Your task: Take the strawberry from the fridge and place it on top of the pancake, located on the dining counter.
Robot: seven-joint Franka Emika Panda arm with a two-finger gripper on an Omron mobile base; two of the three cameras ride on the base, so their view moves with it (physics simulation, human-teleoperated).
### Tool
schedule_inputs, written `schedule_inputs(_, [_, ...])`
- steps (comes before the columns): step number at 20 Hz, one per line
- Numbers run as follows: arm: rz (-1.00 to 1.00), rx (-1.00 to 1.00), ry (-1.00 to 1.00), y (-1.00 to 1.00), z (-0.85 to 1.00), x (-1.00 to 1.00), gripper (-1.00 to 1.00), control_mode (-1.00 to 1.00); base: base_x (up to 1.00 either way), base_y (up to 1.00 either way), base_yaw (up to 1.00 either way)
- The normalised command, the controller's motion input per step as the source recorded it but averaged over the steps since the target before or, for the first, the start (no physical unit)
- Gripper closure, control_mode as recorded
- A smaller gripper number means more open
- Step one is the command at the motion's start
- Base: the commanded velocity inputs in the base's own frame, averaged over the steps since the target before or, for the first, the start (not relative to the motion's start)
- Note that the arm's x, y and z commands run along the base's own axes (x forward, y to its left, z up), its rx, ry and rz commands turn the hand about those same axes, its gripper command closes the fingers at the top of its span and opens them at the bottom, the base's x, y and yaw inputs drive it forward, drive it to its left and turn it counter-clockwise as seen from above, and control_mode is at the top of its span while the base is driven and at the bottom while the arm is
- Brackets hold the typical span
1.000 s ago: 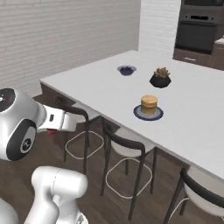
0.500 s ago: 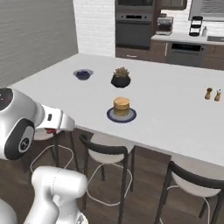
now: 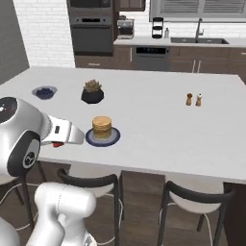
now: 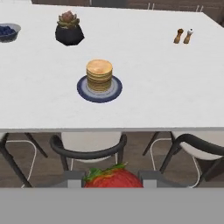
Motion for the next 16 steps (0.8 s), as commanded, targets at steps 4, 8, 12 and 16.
schedule_inputs(4, [0.00, 0.00, 0.00, 0.00, 0.00, 0.00, 1.00, 1.00, 0.14, 0.61, -0.01])
schedule_inputs(8, [0.00, 0.00, 0.00, 0.00, 0.00, 0.00, 1.00, 1.00, 0.26, 0.28, 0.00])
schedule_inputs(12, [0.00, 0.00, 0.00, 0.00, 0.00, 0.00, 1.00, 1.00, 0.28, -0.23, 0.00])
schedule_inputs(16, [0.00, 0.00, 0.00, 0.00, 0.00, 0.00, 1.00, 1.00, 0.21, -0.45, 0.00])
